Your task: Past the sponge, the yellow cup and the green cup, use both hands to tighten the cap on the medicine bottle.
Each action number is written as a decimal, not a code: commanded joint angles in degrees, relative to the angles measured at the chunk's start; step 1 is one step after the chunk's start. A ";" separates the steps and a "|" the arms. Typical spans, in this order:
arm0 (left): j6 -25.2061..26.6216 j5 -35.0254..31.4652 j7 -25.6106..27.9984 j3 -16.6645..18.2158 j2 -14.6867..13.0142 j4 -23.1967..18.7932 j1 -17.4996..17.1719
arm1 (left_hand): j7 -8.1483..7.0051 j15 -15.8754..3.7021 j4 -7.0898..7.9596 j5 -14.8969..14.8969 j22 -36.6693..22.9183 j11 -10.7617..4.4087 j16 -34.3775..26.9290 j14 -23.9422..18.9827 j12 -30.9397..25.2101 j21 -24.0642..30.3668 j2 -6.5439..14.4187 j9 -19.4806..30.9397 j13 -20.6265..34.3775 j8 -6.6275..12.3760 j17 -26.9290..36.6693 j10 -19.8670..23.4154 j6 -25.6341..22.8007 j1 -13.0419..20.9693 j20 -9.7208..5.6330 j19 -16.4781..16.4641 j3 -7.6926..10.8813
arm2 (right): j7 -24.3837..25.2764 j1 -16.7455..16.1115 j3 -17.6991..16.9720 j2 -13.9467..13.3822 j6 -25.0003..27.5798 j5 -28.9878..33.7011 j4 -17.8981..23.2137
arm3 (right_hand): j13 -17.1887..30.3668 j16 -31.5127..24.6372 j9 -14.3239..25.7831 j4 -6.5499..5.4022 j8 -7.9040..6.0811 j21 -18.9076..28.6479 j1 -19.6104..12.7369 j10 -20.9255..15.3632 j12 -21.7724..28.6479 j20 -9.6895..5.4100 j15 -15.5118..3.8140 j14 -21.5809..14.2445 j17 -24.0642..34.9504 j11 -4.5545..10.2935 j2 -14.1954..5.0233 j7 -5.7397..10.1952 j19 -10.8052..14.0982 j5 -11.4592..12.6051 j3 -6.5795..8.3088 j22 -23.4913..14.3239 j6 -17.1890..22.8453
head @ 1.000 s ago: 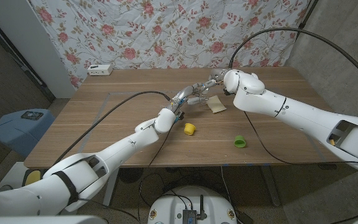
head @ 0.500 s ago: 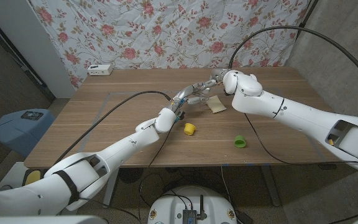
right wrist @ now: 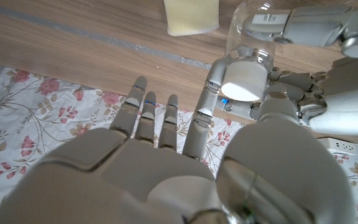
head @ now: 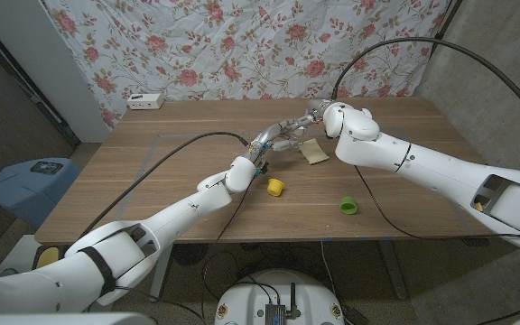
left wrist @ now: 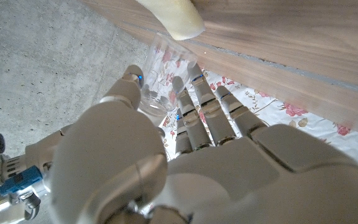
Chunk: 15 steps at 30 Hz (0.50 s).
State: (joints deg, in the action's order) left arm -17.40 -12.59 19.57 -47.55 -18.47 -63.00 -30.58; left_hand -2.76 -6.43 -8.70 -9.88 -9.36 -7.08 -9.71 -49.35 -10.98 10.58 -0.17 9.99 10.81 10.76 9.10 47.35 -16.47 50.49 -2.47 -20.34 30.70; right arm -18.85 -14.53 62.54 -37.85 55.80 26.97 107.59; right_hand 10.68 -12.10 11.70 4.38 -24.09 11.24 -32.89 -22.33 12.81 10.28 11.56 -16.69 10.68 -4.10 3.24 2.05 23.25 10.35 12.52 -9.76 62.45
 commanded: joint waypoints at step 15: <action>-0.93 -0.03 -0.14 -0.31 0.25 0.71 0.41 | -0.10 -3.62 0.17 -0.33 -0.12 -1.76 -0.19 -0.36 -0.25 -0.01 0.66 0.18 0.18 0.01 0.04 2.21 -0.38 0.04 -2.44 0.33 0.60 | 0.24 -0.63 -0.68 -1.08 0.67 -0.97 1.88 | 0.18 0.94 0.65 -1.55 5.58 -0.43 6.08 2.81 -2.22 0.58 0.93 1.07 0.19 -2.02 0.89 -2.03 -0.66 0.97 -2.78 -0.09 -9.55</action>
State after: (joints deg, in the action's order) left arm -17.82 -12.57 19.73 -47.64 -18.32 -62.71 -30.48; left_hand -2.76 -6.43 -8.45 -9.98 -9.36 -7.08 -9.71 -49.35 -11.05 10.58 -0.10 9.99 10.79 10.76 9.10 47.34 -16.47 50.57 -2.47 -20.35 30.95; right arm -18.62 -14.71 62.31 -38.04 56.05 26.45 108.05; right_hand 10.68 -11.42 11.88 2.85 -19.10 11.00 -27.55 -20.54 10.87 10.64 12.22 -16.02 10.68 -5.87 4.35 0.39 22.88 11.07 10.03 -9.76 54.35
